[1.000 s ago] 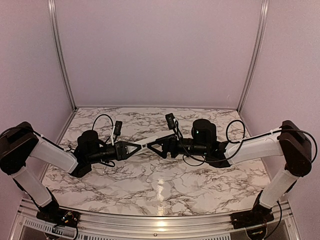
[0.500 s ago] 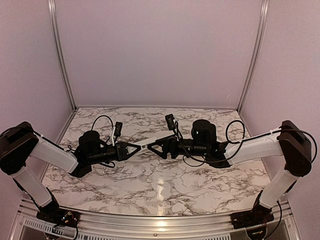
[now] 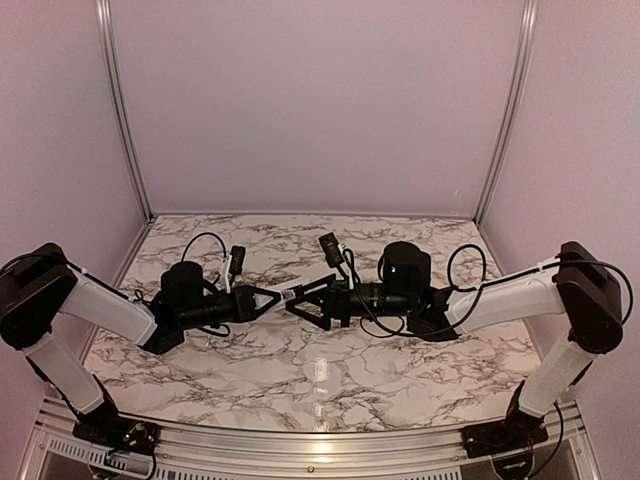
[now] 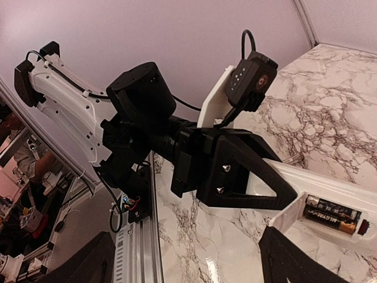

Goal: Unload the batteries from the remote control

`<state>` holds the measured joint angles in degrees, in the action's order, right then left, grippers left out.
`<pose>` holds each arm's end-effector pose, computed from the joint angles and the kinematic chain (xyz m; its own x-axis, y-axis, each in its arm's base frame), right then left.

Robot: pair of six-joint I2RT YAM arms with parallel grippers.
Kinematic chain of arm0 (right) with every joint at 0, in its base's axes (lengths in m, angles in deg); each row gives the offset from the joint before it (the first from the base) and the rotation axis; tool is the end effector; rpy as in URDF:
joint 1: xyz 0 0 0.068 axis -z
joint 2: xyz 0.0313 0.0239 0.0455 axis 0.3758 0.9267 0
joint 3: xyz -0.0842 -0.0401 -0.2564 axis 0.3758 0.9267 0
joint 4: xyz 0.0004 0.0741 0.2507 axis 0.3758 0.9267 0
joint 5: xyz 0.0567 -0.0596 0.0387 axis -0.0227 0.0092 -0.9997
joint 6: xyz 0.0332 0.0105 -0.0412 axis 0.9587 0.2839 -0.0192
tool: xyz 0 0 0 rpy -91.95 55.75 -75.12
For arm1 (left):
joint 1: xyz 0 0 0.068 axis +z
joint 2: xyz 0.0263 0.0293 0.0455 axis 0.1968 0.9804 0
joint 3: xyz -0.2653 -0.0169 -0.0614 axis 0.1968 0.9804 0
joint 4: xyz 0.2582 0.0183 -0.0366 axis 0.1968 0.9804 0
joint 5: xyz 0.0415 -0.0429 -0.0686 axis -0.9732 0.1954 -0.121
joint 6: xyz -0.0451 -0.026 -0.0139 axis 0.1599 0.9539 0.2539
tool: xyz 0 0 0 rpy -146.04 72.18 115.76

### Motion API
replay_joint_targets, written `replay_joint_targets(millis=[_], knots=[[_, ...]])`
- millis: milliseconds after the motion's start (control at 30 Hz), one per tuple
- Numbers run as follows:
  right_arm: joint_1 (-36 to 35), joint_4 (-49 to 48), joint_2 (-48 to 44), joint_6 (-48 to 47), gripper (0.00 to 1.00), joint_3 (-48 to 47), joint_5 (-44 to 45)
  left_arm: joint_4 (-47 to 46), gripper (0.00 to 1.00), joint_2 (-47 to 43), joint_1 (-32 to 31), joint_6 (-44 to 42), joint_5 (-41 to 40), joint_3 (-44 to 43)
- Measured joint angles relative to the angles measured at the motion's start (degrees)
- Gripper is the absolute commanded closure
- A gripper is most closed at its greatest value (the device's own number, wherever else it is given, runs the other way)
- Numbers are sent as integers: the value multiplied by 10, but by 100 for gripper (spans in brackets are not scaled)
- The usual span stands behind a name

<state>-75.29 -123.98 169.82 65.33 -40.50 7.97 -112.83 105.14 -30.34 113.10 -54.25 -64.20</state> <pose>0.1962 0.2927 0.2271 -0.5601 -0.0256 -0.8280 -0.8218 0.1431 0.5515 0.2137 -0.2074 0.1655 -0.6829 -0.2035 -0.7016 0.5780 0.4368 -0.6893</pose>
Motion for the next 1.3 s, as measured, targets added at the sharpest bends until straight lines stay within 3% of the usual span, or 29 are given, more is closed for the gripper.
replay_joint_targets(millis=[1300], knots=[[-3, 22, 23, 2, 17, -2, 14, 25, 100, 0, 0, -21, -36, -3]])
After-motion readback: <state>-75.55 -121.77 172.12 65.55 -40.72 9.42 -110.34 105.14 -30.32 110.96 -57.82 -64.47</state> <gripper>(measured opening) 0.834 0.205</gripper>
